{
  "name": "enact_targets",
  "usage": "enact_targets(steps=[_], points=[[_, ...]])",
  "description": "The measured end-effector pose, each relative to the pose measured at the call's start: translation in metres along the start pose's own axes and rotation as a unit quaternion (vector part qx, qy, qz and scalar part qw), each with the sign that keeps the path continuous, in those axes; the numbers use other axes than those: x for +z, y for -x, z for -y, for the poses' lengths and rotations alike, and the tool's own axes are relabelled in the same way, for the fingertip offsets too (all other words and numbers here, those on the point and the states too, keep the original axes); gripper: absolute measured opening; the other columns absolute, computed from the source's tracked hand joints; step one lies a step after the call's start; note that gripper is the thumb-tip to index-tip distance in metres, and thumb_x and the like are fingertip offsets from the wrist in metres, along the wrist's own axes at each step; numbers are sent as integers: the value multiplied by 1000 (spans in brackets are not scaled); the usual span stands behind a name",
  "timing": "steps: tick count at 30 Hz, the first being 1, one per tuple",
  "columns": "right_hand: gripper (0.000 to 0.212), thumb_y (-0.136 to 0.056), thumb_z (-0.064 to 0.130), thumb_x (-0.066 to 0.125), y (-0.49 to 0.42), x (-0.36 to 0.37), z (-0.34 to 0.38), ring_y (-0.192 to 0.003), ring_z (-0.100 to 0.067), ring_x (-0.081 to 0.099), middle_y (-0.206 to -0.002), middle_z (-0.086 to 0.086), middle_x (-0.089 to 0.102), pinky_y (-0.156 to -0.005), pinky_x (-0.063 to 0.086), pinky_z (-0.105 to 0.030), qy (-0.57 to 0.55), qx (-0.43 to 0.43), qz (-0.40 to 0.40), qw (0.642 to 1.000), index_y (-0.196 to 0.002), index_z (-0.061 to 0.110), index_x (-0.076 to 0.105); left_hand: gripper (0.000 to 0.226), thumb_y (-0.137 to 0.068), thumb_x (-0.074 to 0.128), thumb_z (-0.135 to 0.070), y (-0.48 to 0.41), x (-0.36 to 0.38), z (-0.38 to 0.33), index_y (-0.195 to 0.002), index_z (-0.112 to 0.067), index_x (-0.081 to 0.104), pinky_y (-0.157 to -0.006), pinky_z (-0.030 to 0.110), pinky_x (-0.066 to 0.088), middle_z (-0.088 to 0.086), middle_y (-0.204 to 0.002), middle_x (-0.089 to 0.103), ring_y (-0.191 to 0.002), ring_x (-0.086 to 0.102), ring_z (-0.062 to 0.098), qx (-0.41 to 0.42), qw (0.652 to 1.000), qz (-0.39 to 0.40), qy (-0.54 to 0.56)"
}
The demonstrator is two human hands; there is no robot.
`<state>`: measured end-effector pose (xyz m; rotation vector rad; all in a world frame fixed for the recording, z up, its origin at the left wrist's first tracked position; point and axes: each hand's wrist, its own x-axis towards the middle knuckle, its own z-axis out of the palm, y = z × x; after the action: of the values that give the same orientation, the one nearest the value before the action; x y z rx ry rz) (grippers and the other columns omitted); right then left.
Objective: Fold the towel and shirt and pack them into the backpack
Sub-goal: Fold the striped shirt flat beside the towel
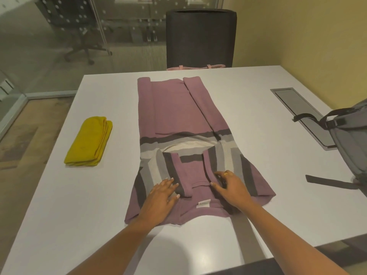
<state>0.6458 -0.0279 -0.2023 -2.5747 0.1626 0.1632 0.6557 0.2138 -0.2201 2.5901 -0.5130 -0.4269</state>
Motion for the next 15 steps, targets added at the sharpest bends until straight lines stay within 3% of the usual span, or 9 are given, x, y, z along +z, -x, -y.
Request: enact_targets(steps=[1, 3, 6, 8, 10, 13, 15], points=[[49, -90, 40, 55, 1, -1, -1, -105, -20, 54, -118, -3, 54, -84, 46, -26, 18, -23, -14, 999, -132, 18, 49, 99, -70, -4, -83, 3, -1, 3, -144, -26, 29, -116, 26, 3, -7, -156, 16, -145, 11, 10, 14, 1000, 12, -15], [51, -90, 43, 51, 2, -4, -7, -114, -18, 47, -128, 0, 50, -89, 43, -26, 61, -83, -17, 995, -136, 21, 45, 100, -64, -9, -80, 8, -4, 9, -147, -31, 17, -113, 26, -7, -10, -157, 2, -146, 0, 11, 49, 995, 38, -72], [76, -81, 75, 19, 6, -9, -14, -129, -16, 34, -148, 7, 35, -104, 36, -36, 142, -136, 86, 977, -143, 32, 31, 87, -68, 0, -77, 14, -5, 18, -146, -37, -1, -110, 31, -17, -15, -147, -22, -141, -20, 11, 91, 982, 71, -152], [91, -70, 83, 7, 9, -13, -21, -132, -14, 29, -151, 11, 29, -107, 31, -38, 146, -147, 110, 972, -145, 35, 22, 85, -72, 9, -80, 18, -7, 26, -145, -39, -5, -112, 35, -16, -16, -145, -25, -137, -26, 11, 89, 975, 91, -181], [90, -71, 83, 22, 12, -18, -30, -137, -12, 24, -153, 13, 23, -111, 24, -39, 140, -156, 132, 969, -147, 36, 12, 87, -75, 22, -83, 23, -10, 31, -146, -37, 1, -116, 37, -10, -13, -151, -10, -143, -9, 16, 113, 968, 78, -212], [93, -74, 75, 42, 17, -26, -41, -144, -9, 9, -156, 13, 8, -117, 8, -40, 181, -175, 177, 952, -147, 34, 0, 86, -79, 25, -78, 29, -15, 35, -146, -26, 12, -110, 39, 26, -6, -146, 38, -134, 39, 18, 96, 955, 101, -261], [96, -77, 69, 48, 18, -30, -44, -144, -7, 0, -156, 13, -1, -116, -1, -38, 195, -184, 195, 943, -147, 31, -4, 83, -81, 31, -67, 29, -14, 34, -147, -24, 7, -97, 38, 46, -6, -138, 51, -124, 52, 16, 74, 960, 101, -250]])
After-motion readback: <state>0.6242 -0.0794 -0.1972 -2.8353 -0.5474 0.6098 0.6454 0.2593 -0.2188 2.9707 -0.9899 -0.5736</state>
